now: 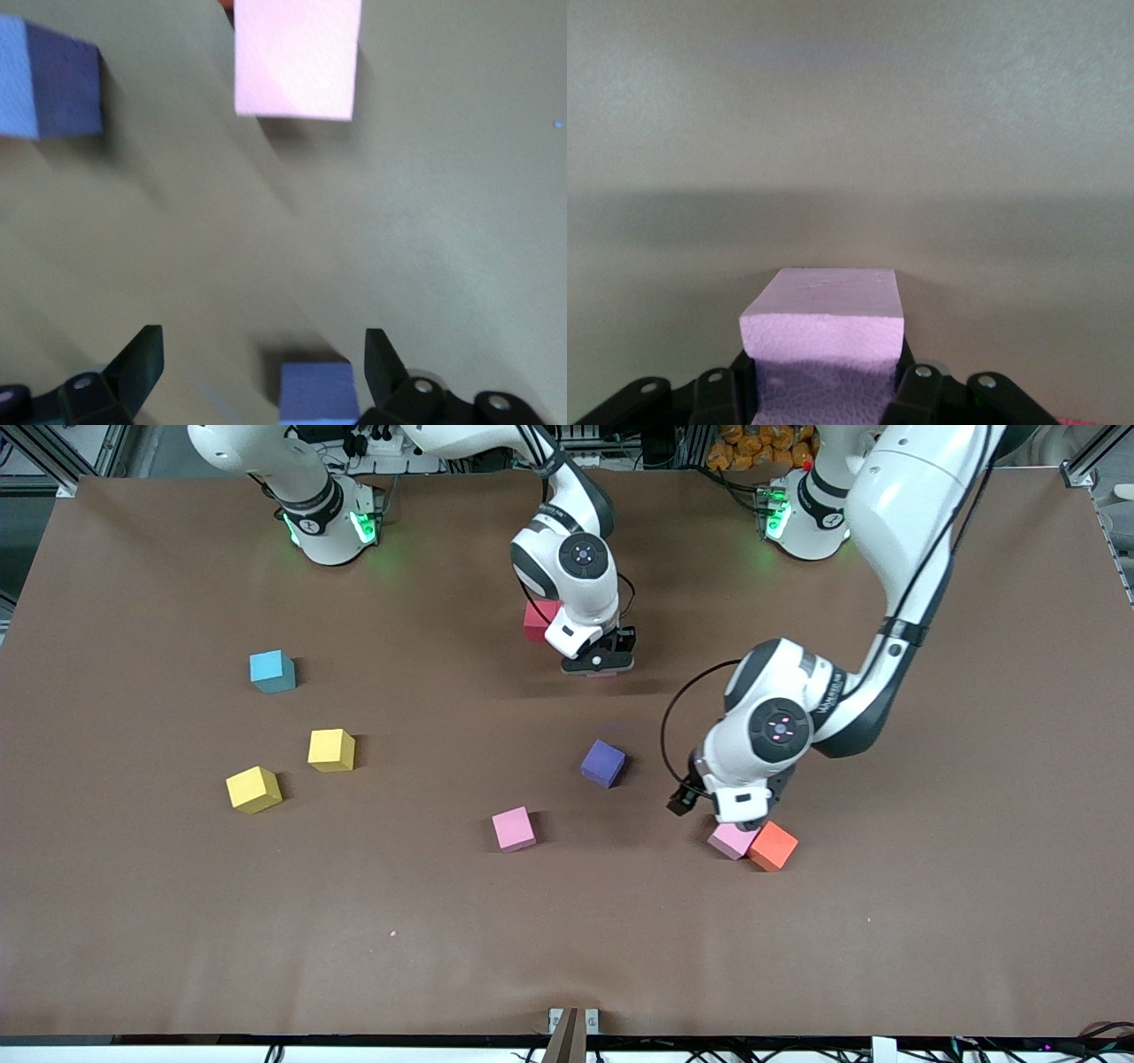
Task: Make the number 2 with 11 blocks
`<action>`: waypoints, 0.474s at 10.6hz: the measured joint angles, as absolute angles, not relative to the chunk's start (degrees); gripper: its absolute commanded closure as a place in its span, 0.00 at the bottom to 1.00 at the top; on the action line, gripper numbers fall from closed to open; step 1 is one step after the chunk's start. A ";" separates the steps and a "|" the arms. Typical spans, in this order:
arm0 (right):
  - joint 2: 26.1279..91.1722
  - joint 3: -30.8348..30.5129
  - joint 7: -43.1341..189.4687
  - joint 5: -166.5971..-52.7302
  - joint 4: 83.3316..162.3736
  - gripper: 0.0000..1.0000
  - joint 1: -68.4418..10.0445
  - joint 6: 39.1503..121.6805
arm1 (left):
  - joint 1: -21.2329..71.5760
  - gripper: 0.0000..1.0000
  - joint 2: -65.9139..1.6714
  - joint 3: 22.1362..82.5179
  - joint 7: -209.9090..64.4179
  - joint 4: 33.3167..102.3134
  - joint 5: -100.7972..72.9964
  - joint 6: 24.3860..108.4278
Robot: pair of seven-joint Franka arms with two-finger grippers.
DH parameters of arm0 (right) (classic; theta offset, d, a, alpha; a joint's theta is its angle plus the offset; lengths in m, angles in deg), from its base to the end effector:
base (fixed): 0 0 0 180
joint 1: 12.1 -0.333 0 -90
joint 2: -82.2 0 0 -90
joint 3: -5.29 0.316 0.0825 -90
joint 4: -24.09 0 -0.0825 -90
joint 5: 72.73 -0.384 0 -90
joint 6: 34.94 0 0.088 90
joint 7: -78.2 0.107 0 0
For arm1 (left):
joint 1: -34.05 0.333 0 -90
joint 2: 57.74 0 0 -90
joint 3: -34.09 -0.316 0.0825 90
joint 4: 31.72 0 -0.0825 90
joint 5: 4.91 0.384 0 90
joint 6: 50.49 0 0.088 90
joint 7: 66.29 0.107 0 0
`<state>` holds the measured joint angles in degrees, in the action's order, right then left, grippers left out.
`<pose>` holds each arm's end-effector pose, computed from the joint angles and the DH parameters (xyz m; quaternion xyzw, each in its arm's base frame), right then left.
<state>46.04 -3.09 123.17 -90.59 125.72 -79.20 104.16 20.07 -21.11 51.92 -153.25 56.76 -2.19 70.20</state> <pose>0.3368 0.5716 0.2094 -0.9978 -0.0182 0.0368 0.0517 0.6099 -0.3376 0.2872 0.8772 0.4741 -0.0743 0.0167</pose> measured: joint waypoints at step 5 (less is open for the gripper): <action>45.97 -3.09 123.52 -90.59 125.71 0.69 -80.05 104.15 | 11.72 0.00 -17.24 48.90 -161.21 54.96 -3.80 73.79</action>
